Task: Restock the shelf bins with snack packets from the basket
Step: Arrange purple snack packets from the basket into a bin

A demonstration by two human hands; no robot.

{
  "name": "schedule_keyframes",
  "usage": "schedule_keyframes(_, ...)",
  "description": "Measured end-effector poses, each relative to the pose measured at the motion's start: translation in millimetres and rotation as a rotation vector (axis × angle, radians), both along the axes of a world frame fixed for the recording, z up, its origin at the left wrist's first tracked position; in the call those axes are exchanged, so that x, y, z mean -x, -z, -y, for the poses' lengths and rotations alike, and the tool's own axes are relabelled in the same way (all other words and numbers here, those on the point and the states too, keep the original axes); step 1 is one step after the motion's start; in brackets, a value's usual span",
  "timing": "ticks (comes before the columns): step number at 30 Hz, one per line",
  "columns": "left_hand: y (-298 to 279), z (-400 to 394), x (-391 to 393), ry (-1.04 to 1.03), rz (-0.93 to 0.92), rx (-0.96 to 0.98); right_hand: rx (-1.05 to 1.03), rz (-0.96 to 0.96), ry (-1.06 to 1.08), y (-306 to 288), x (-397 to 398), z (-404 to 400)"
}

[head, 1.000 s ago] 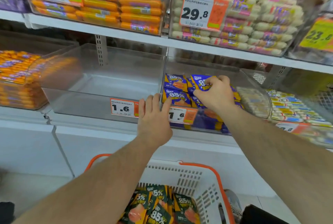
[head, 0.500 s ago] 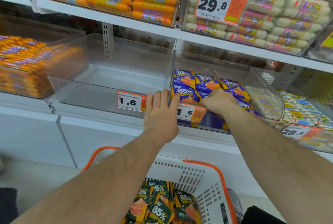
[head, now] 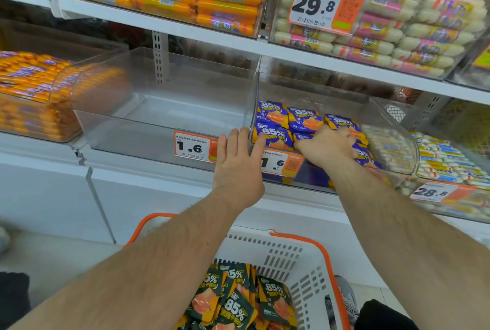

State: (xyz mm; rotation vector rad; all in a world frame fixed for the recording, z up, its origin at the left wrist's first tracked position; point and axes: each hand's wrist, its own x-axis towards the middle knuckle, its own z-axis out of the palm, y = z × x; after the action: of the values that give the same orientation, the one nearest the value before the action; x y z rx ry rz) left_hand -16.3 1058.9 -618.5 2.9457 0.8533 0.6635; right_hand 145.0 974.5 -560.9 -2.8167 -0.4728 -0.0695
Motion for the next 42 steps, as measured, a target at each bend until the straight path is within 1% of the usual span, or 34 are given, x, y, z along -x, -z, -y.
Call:
schedule_keyframes(2, 6, 2, 5, 0.003, 0.055, 0.025, -0.211, 0.361, -0.131, 9, 14, 9)
schedule_keyframes(3, 12, 2, 10, 0.010, 0.139, 0.028, -0.304, 0.549, -0.241, 16, 22, 11)
schedule_keyframes(4, 20, 2, 18, 0.023, 0.226, 0.028, -0.390, 0.698, -0.341, 24, 31, 12)
schedule_keyframes(5, 30, 1, 28, 0.033, 0.294, 0.043, -0.461, 0.788, -0.423, 31, 41, 12)
schedule_keyframes(6, 43, -1, 40, 0.031, 0.332, 0.071, -0.510, 0.826, -0.494, 39, 53, 11)
schedule_keyframes(7, 57, -3, 55, 0.014, 0.319, 0.127, -0.545, 0.835, -0.564, 48, 66, 8)
schedule_keyframes(8, 69, -5, 71, -0.022, 0.287, 0.202, -0.567, 0.818, -0.639, 59, 82, 5)
schedule_keyframes(9, 80, -9, 86, -0.083, 0.245, 0.303, -0.575, 0.761, -0.722, 73, 97, 2)
schedule_keyframes(11, 98, -15, 114, -0.248, 0.181, 0.535, -0.522, 0.543, -0.862, 111, 122, -2)
schedule_keyframes(13, 115, -20, 137, -0.406, 0.185, 0.749, -0.374, 0.333, -0.925, 157, 140, -4)
schedule_keyframes(15, 134, -21, 155, -0.525, 0.207, 0.894, -0.183, 0.120, -0.927, 199, 152, -8)
schedule_keyframes(17, 146, -16, 166, -0.567, 0.152, 0.965, -0.017, -0.102, -0.862, 229, 161, -12)
schedule_keyframes(18, 152, -13, 170, -0.569, 0.132, 0.987, 0.030, -0.183, -0.824, 241, 164, -14)
schedule_keyframes(22, 174, -11, 179, -0.574, 0.068, 1.116, 0.162, -0.337, -0.825, 274, 171, -27)
schedule_keyframes(24, 181, -14, 179, -0.571, 0.054, 1.141, 0.239, -0.401, -0.826, 284, 172, -36)
schedule_keyframes(26, 186, -17, 179, -0.575, 0.063, 1.149, 0.298, -0.446, -0.832, 291, 174, -47)
schedule_keyframes(31, 202, -23, 179, -0.585, 0.049, 1.182, 0.438, -0.479, -0.837, 305, 181, -69)
schedule_keyframes(34, 208, -23, 178, -0.600, 0.050, 1.218, 0.422, -0.495, -0.823, 314, 187, -64)
schedule_keyframes(36, 211, -25, 176, -0.628, 0.102, 1.280, 0.389, -0.416, -0.844, 310, 190, -58)
schedule_keyframes(38, 209, -24, 170, -0.695, 0.220, 1.436, 0.276, -0.316, -0.861, 300, 193, -51)
schedule_keyframes(40, 205, -20, 161, -0.741, 0.453, 1.678, 0.096, -0.262, -0.855, 282, 194, -42)
schedule_keyframes(42, 196, -15, 151, -0.720, 0.670, 1.886, -0.027, -0.198, -0.882, 262, 194, -32)
